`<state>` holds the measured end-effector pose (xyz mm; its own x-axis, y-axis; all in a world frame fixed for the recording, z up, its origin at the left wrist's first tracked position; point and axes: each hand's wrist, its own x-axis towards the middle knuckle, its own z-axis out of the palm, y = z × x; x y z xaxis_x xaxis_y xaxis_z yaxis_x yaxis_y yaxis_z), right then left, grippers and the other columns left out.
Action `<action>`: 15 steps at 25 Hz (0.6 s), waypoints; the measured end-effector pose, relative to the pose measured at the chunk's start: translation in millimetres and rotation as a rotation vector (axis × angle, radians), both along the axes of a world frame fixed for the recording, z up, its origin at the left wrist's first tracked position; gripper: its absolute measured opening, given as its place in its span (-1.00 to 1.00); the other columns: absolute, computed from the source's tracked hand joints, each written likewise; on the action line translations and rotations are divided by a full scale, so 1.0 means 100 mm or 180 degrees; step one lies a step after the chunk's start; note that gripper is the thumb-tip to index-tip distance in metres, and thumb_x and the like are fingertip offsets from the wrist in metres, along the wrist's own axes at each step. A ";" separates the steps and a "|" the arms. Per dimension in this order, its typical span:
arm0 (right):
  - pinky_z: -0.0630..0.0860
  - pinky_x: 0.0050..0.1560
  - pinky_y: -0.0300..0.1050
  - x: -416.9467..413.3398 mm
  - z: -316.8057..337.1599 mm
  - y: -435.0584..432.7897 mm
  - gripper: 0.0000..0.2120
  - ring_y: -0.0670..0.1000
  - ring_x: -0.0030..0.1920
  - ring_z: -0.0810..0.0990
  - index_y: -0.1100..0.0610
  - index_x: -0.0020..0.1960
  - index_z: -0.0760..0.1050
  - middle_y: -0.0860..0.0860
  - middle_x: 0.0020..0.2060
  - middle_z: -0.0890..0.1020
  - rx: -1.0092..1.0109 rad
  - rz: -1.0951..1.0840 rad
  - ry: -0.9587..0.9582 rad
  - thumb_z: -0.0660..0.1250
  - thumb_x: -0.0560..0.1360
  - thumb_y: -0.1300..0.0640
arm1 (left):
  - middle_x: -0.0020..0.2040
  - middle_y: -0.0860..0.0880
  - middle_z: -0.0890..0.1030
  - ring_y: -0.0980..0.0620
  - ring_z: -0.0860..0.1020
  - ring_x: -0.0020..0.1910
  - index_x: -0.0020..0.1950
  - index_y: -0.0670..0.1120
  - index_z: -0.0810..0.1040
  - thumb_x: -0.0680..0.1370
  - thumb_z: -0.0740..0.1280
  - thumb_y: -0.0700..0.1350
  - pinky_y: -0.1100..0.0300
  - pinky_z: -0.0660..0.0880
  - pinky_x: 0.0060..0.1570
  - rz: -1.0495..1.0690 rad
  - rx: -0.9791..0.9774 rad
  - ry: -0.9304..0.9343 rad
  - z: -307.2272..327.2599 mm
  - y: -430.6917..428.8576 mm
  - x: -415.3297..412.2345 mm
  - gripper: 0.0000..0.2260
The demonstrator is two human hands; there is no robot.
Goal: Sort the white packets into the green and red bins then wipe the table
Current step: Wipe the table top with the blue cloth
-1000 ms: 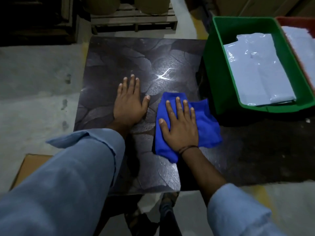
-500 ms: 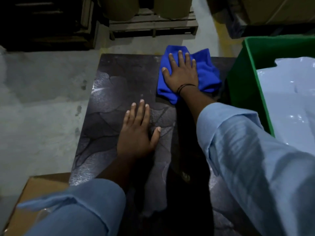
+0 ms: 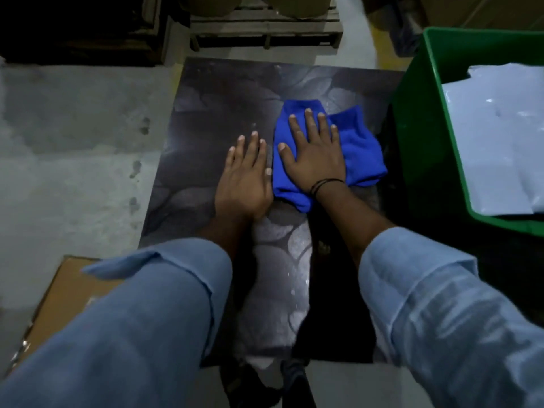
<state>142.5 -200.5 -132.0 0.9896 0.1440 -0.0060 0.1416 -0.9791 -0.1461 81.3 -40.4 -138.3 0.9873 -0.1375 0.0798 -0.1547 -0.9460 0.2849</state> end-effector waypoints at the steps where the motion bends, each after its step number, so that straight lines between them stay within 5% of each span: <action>1: -0.05 0.57 0.21 -0.30 0.01 0.02 -0.34 0.19 0.61 0.00 -0.02 0.62 0.08 0.11 0.61 0.11 -0.0011 0.0014 -0.0018 -0.07 0.60 -0.28 | 0.64 -0.17 0.15 -0.20 0.09 0.63 0.61 -0.21 0.21 0.63 0.04 -0.03 -0.12 0.04 0.60 -0.0020 -0.0090 0.0115 0.05 0.03 -0.02 -0.44; 9: -0.01 0.55 0.23 -2.32 0.13 0.32 -0.35 0.18 0.62 -0.10 -0.01 0.63 0.03 0.10 0.63 0.01 -0.0056 0.0067 0.0079 -0.02 0.63 -0.25 | 0.67 -0.14 0.08 -0.19 0.05 0.64 0.64 -0.17 0.13 0.67 -0.04 0.09 -0.11 0.00 0.60 -0.0257 0.0147 0.0296 0.11 0.90 -0.60 -0.41; 15: -0.04 0.56 0.23 -2.31 0.05 0.54 -0.35 0.16 0.62 -0.12 -0.01 0.63 0.04 0.10 0.63 -0.02 -0.0068 -0.0096 0.0060 -0.03 0.63 -0.26 | 0.67 -0.14 0.03 -0.18 0.00 0.65 0.65 -0.19 0.08 0.67 -0.02 0.10 -0.09 -0.05 0.61 0.0032 0.0076 0.0329 0.08 1.13 -0.48 -0.39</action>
<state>-88.1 -146.7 -126.7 0.9931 0.1137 -0.0274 0.1094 -0.9858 -0.1276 33.1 72.8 -130.2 0.9914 -0.1282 -0.0259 -0.1162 -0.9540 0.2763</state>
